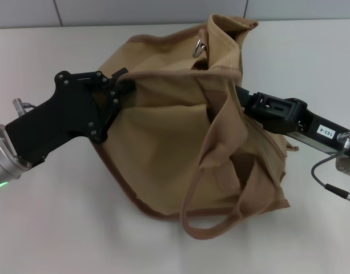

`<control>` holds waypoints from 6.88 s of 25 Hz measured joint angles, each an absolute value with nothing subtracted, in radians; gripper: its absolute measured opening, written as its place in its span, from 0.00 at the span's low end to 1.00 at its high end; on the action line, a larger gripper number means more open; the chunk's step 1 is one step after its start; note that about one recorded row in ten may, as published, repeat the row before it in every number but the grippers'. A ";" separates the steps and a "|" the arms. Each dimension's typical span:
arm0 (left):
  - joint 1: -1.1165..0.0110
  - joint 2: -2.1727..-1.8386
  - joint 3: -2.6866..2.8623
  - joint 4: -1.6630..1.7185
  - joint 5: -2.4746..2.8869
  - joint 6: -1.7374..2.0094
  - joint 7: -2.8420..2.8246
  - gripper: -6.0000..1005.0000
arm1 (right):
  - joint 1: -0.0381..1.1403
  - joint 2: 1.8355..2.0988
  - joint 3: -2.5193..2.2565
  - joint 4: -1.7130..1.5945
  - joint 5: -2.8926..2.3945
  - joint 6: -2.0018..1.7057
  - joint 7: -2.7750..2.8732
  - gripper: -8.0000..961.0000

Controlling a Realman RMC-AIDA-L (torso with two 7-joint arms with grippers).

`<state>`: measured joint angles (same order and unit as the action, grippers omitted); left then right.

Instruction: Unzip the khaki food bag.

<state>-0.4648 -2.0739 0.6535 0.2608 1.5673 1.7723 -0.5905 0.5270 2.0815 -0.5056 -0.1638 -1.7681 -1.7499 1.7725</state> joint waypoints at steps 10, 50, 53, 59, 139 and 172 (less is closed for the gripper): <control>-0.468 -2.073 0.653 0.261 1.565 1.765 -0.587 0.06 | 0.531 2.079 -0.505 -0.180 -1.768 -1.756 1.775 0.10; -0.395 -2.069 0.558 0.247 1.555 1.715 -0.581 0.06 | 0.487 2.077 -0.506 -0.204 -1.773 -1.737 1.744 0.01; -0.385 -2.069 0.550 0.247 1.554 1.709 -0.581 0.06 | 0.484 2.072 -0.507 -0.204 -1.774 -1.741 1.745 0.01; -0.357 -2.068 0.537 0.247 1.541 1.677 -0.581 0.06 | 0.470 2.057 -0.509 -0.230 -1.797 -1.733 1.752 0.01; -0.314 -1.847 0.756 0.371 1.795 2.005 -1.103 0.72 | 0.486 2.075 -0.732 -0.467 -1.867 -2.091 1.084 0.84; -0.345 -1.860 0.791 0.385 1.806 2.006 -1.118 0.84 | 0.473 2.062 -0.715 -0.472 -1.948 -2.044 1.087 0.84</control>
